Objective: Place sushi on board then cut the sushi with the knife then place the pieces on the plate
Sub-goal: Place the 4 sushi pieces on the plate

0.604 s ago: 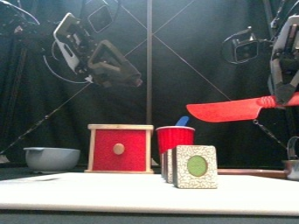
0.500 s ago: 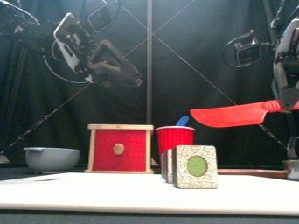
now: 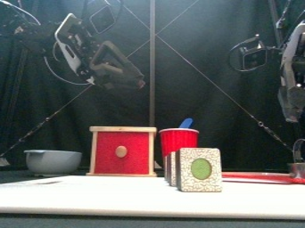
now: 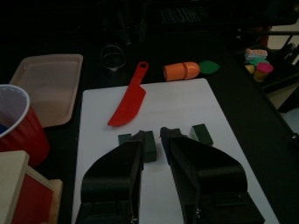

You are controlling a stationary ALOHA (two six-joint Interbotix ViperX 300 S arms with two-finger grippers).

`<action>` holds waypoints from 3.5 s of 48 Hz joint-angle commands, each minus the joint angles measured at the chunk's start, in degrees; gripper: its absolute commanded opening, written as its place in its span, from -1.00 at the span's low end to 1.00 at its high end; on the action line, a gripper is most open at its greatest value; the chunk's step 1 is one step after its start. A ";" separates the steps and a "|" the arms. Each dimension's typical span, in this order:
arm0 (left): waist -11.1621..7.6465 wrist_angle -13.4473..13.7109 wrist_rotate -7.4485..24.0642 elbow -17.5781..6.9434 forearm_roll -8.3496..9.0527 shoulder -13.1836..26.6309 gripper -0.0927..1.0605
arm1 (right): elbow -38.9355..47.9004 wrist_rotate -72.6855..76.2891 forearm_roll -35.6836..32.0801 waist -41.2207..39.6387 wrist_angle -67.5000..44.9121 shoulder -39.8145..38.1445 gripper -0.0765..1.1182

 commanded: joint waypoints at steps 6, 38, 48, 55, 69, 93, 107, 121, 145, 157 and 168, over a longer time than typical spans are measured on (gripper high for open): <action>0.09 -0.62 -0.09 -0.44 0.00 -0.44 0.28 | -3.25 -0.26 -3.52 -0.26 -4.39 0.97 0.32; 0.09 -0.62 -0.18 3.25 -1.49 -0.44 0.28 | -20.83 -0.97 -24.79 -2.46 -10.81 27.42 0.37; 0.09 -0.62 -0.18 3.87 -1.49 -0.44 0.28 | -24.61 -1.05 -25.75 -2.46 -11.51 32.34 0.44; 0.09 -0.62 -0.18 4.22 -1.67 -0.44 0.28 | -26.10 -1.05 -25.75 -2.55 -11.43 34.98 0.59; 0.09 -0.62 -0.18 4.57 -1.76 -0.44 0.28 | -27.60 -0.97 -25.84 -2.55 -11.43 37.79 0.63; 0.09 -0.62 -0.26 4.66 -1.85 -0.09 0.27 | -28.83 -0.97 -26.19 -2.20 -11.07 41.40 0.55; 0.09 -0.53 -0.18 4.75 -1.93 -0.09 0.27 | -28.83 -0.97 -25.75 -2.11 -11.07 42.63 0.30; 0.09 -0.53 -0.18 4.83 -2.72 -0.18 0.27 | -27.42 -0.70 -24.87 -2.11 -9.58 39.90 0.18; 0.18 -0.44 0.00 4.83 -2.81 -0.18 0.27 | -16.79 -0.26 -21.09 -6.42 -2.72 22.15 0.18; 0.35 -0.44 0.00 4.83 -2.81 -0.09 0.26 | -13.45 -0.35 -22.15 -13.89 -2.46 19.16 0.18; 0.44 -0.44 -0.18 4.92 -2.81 -0.09 0.26 | -13.01 -0.88 -24.35 -18.63 -3.43 20.92 0.21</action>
